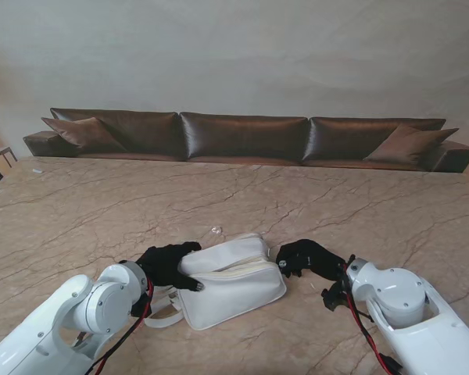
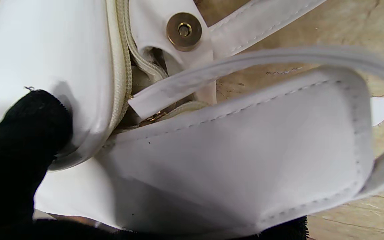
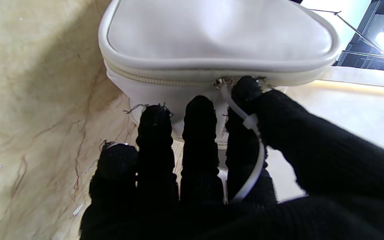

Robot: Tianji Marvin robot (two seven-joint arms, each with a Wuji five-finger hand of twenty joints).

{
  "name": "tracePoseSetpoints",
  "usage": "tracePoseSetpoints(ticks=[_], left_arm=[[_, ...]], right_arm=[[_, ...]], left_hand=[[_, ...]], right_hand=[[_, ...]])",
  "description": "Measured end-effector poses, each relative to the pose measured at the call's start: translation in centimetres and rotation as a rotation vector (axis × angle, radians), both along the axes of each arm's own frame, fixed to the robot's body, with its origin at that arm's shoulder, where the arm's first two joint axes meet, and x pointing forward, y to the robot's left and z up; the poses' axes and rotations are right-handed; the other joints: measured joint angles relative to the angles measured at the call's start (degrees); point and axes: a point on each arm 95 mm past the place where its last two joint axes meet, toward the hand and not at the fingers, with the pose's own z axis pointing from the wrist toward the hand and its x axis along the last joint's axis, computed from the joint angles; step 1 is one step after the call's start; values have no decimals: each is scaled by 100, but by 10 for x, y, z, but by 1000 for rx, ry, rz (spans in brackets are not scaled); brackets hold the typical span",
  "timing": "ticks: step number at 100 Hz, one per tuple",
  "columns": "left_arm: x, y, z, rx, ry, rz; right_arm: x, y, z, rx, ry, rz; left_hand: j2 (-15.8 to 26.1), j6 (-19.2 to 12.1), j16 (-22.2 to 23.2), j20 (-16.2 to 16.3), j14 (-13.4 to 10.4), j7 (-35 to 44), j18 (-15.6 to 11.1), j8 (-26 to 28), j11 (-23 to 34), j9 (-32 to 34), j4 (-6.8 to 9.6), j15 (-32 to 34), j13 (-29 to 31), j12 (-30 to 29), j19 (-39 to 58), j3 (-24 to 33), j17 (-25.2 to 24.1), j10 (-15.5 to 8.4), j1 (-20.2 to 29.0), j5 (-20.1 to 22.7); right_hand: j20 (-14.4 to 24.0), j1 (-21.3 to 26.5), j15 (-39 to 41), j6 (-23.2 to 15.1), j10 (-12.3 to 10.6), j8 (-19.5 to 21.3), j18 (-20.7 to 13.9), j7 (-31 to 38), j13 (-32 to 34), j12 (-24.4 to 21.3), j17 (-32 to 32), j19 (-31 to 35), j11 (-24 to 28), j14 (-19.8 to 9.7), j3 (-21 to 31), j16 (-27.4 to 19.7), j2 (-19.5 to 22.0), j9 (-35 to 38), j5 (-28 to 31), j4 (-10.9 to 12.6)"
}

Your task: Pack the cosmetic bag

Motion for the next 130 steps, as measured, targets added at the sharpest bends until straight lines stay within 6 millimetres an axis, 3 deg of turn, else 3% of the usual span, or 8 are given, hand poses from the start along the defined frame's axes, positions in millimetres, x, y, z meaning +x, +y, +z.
tracePoseSetpoints(ticks=[11,18,22,37,62,81,102,130], left_arm=[[1,-3,-5,1,-32,14],[4,-6,-10,-11,-94,36],[6,-8,-13,-26,-143,60],[10,-12,-28,-108,-199,137],[10,-21,-21,-12,-270,26],[7,-24,-18,31,-337,-35],[5,-26,-16,45,-357,-77],[5,-35,-15,58,-371,-155]], right_arm=[[0,1,-1,5,1,2],[0,2,-1,7,1,-1],[0,2,-2,8,1,-8],[-1,2,-2,18,8,-41],[0,5,0,32,-7,-65],[5,11,7,39,-30,-68],[11,16,22,68,-86,-62],[15,27,36,97,-128,-33]], left_hand=[[-63,14,1040,278,-27,1062,55,-205,865,1042,-14,906,881,779,674,796,485,-202,446,926],[-525,-618,2413,685,-68,2719,28,150,912,2234,-867,1525,1882,1902,1711,963,1150,-459,1332,1832],[-684,-1011,2661,847,-72,3517,-11,577,1230,2789,-1082,1808,2329,2011,2297,950,1574,-660,1487,2232],[-982,-1490,2688,988,330,4533,468,1744,2333,3781,-1120,3132,2930,1762,3663,1075,2708,-771,1558,3333],[-1396,-1497,2686,1493,444,4539,491,2471,2469,4092,-1115,3834,3073,2247,3914,1342,2905,-691,1525,3843],[-1595,-1497,2686,1494,444,4539,487,2508,2469,4279,-1114,4120,3239,2317,3917,1504,2987,-631,1464,4088],[-1607,-1497,2751,1495,441,4539,482,2547,2469,4344,-1112,4258,3351,2457,3917,1505,3025,-621,1463,4192],[-1723,-1497,2886,1495,441,4539,461,2634,2479,4398,-1104,4449,3363,2568,3917,1626,3051,-609,1463,4257]], right_hand=[[1,0,0,-1,0,0,0,0,0,0,0,0,0,0,0,1,0,0,0,0],[1,0,0,-2,0,0,1,0,0,0,0,-1,0,-1,0,1,0,0,0,0],[1,0,-5,-17,0,0,-1,-9,-24,0,-27,-58,0,-1,0,1,0,0,0,0],[-45,0,-393,-19,-1,0,-172,-55,-1088,0,-796,-768,-111,-241,0,-51,0,-545,-3,0],[-85,3,-531,7,-25,0,-491,-55,-2151,-15,-1722,-1775,-271,-498,-4,-150,0,-1226,-3,0],[-59,6,-892,20,-58,0,-747,-55,-3037,-1048,-2256,-2351,-685,-785,-7,-663,15,-2087,-3,-20],[-56,60,-2072,64,-122,0,-868,-63,-3108,-2263,-2536,-2795,-1358,-836,-60,-1604,17,-2502,-3,-27],[7,63,-3303,64,-149,0,-868,-92,-3108,-2985,-2695,-3659,-1891,-906,-202,-2474,19,-2582,80,-5]])
